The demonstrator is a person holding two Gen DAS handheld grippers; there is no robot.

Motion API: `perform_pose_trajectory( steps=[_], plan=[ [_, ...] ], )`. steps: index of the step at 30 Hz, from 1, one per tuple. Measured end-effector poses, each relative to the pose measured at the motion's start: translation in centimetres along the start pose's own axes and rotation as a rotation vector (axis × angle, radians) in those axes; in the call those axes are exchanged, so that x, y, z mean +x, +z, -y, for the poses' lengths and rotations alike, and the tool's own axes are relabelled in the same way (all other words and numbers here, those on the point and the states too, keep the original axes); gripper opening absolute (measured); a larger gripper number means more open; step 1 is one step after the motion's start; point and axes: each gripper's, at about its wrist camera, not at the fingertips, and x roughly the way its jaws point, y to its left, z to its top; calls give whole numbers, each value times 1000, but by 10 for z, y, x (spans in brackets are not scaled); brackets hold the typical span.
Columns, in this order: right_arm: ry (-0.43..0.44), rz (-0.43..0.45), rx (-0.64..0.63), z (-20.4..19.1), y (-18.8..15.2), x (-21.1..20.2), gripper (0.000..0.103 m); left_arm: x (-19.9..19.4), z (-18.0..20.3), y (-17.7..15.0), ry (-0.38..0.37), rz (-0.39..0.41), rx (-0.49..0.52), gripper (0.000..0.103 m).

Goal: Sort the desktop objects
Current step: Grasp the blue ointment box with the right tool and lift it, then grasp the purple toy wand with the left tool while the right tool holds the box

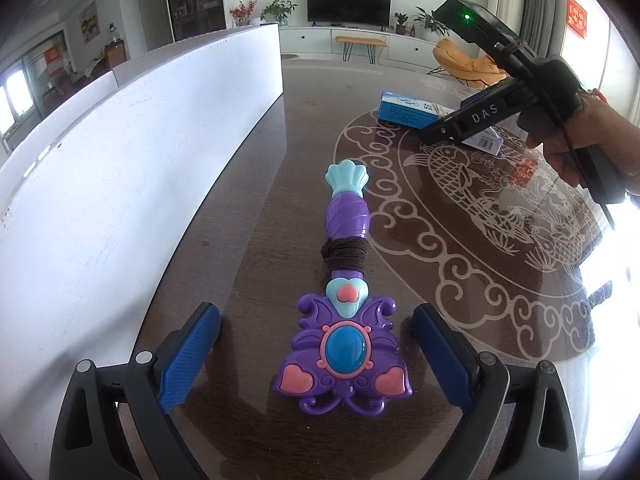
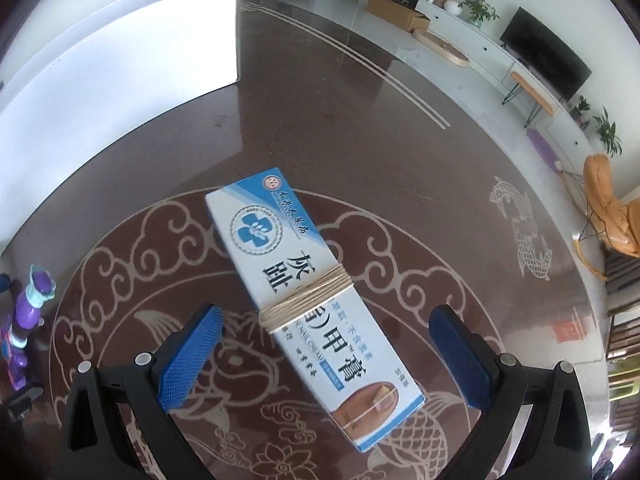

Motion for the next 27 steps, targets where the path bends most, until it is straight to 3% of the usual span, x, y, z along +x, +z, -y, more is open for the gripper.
perform_pose_trajectory(
  steps=[1, 3, 7, 8, 12, 19, 21, 23, 25, 27],
  plan=[
    [53, -2, 53, 7, 1, 4, 102, 0, 0, 1, -5, -1, 0, 99],
    [96, 14, 119, 17, 1, 4, 92, 2, 1, 2, -8, -3, 4, 100],
    [117, 59, 152, 17, -14, -11, 46, 2, 2, 1, -9, -4, 4, 101],
    [136, 60, 166, 17, -21, -16, 45, 2, 2, 1, -9, -4, 4, 101],
    [100, 69, 171, -4, -67, -37, 45, 2, 2, 0, -7, -4, 3, 101],
    [-6, 155, 310, -36, -206, -99, 46, 3, 2, -1, -7, -4, 4, 101],
    [-28, 184, 323, -48, -237, -111, 50, 3, 2, -1, -6, -4, 4, 101],
    [-39, 194, 337, -54, -256, -117, 89, 3, 2, -1, -6, -5, 4, 102],
    [-53, 192, 350, -57, -267, -116, 100, 4, 2, -2, -4, -5, 5, 102],
    [-61, 199, 369, -57, -274, -117, 100, 4, 2, -3, -3, -5, 5, 103]
  ],
)
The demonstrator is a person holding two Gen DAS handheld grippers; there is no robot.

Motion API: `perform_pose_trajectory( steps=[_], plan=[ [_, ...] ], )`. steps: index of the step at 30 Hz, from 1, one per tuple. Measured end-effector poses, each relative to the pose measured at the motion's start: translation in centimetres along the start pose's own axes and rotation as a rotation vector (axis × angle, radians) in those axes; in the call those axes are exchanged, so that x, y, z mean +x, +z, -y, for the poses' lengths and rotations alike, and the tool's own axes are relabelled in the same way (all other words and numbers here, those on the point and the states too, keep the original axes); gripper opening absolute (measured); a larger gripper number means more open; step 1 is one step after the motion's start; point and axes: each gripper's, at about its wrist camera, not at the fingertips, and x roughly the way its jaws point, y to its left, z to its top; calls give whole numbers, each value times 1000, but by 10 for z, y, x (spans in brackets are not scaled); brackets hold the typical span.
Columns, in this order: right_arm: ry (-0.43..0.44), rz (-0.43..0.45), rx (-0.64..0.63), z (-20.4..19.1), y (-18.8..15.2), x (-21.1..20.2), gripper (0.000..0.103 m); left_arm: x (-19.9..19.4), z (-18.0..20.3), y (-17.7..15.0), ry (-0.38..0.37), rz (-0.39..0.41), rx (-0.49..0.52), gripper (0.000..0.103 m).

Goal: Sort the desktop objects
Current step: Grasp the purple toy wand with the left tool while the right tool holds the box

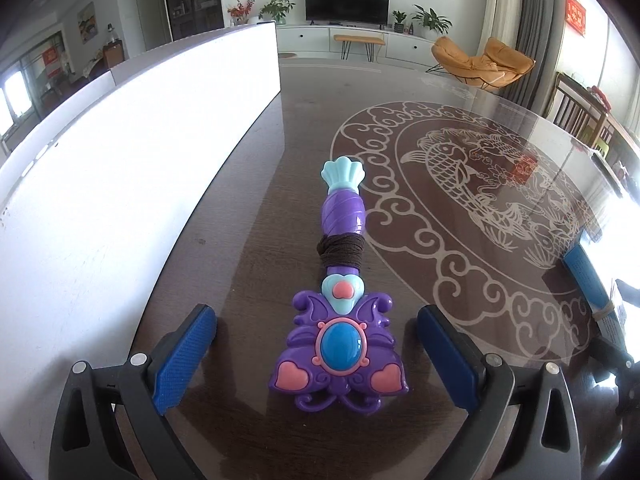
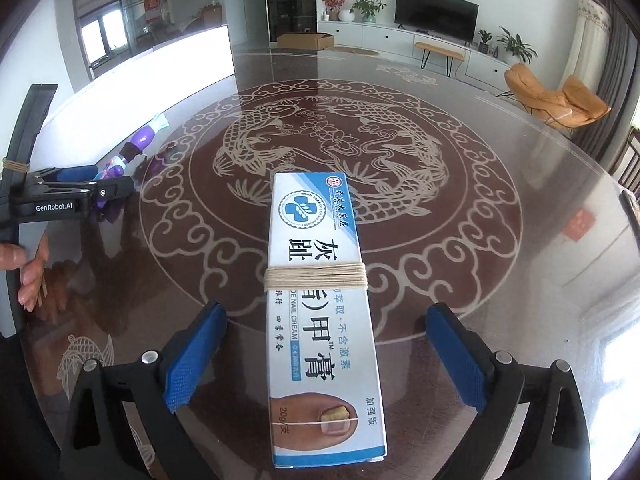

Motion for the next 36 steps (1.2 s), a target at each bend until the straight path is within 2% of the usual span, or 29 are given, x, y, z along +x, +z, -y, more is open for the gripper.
perform_pose_trajectory(
  steps=[2, 36],
  plan=[
    [-8, -7, 8, 2, 3, 2, 103, 0, 0, 1, -1, 0, 0, 103],
    [-13, -6, 9, 0, 5, -2, 103, -1, -2, -1, 2, -3, -4, 103]
  ],
)
